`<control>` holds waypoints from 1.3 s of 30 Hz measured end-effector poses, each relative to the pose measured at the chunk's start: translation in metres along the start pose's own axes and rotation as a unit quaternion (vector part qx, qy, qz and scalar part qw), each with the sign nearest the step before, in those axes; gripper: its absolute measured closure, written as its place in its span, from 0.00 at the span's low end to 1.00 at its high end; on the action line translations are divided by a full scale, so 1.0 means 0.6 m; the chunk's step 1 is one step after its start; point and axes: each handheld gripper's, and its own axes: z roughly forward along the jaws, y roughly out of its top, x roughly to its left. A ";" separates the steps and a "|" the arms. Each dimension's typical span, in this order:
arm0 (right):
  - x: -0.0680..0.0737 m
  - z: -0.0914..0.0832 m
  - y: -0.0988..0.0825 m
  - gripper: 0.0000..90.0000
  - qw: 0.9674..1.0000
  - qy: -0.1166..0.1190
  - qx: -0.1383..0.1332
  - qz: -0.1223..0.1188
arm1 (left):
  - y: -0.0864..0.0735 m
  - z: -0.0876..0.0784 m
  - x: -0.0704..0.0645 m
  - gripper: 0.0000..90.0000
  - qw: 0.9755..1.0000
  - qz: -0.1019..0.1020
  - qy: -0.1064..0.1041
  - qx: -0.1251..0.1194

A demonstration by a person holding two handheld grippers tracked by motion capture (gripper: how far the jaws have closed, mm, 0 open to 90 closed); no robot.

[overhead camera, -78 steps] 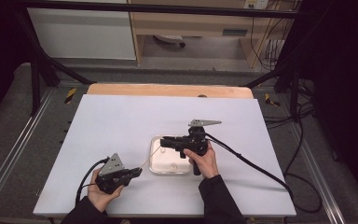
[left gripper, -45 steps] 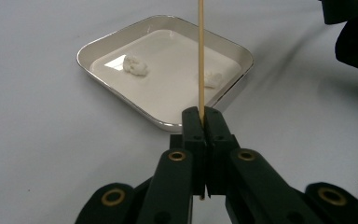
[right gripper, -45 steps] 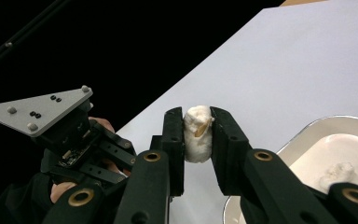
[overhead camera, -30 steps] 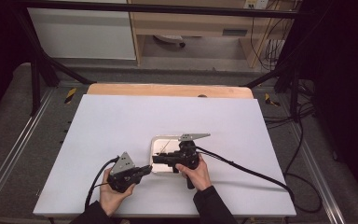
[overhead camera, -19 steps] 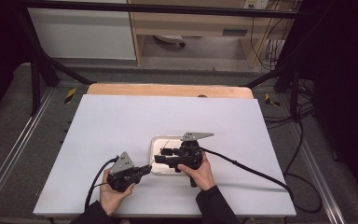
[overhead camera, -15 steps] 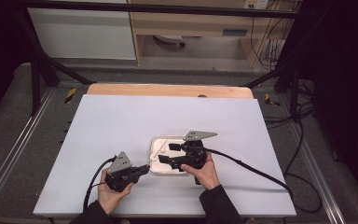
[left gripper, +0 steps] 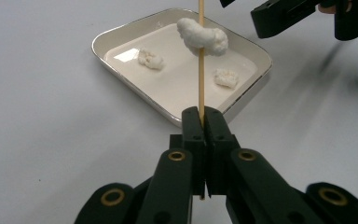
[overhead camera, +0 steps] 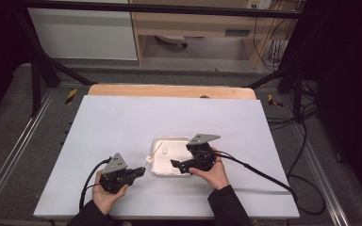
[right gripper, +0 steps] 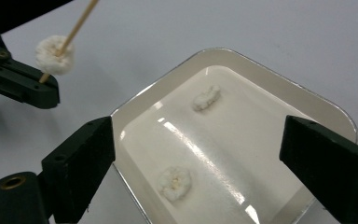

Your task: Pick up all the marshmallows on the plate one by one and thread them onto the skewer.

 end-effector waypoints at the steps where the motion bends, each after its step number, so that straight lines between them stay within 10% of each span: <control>1: -0.001 0.002 -0.001 0.16 1.000 -0.003 0.003 -0.002 | -0.001 -0.001 0.001 0.99 1.000 0.000 -0.001 0.001; 12: 0.001 0.035 -0.024 0.34 0.998 0.007 0.050 -0.029 | -0.006 -0.004 0.008 0.99 1.000 -0.008 -0.004 0.005; 39: 0.010 0.047 -0.040 0.75 0.994 0.022 0.063 -0.087 | -0.006 -0.002 0.007 0.99 1.000 -0.008 -0.008 0.008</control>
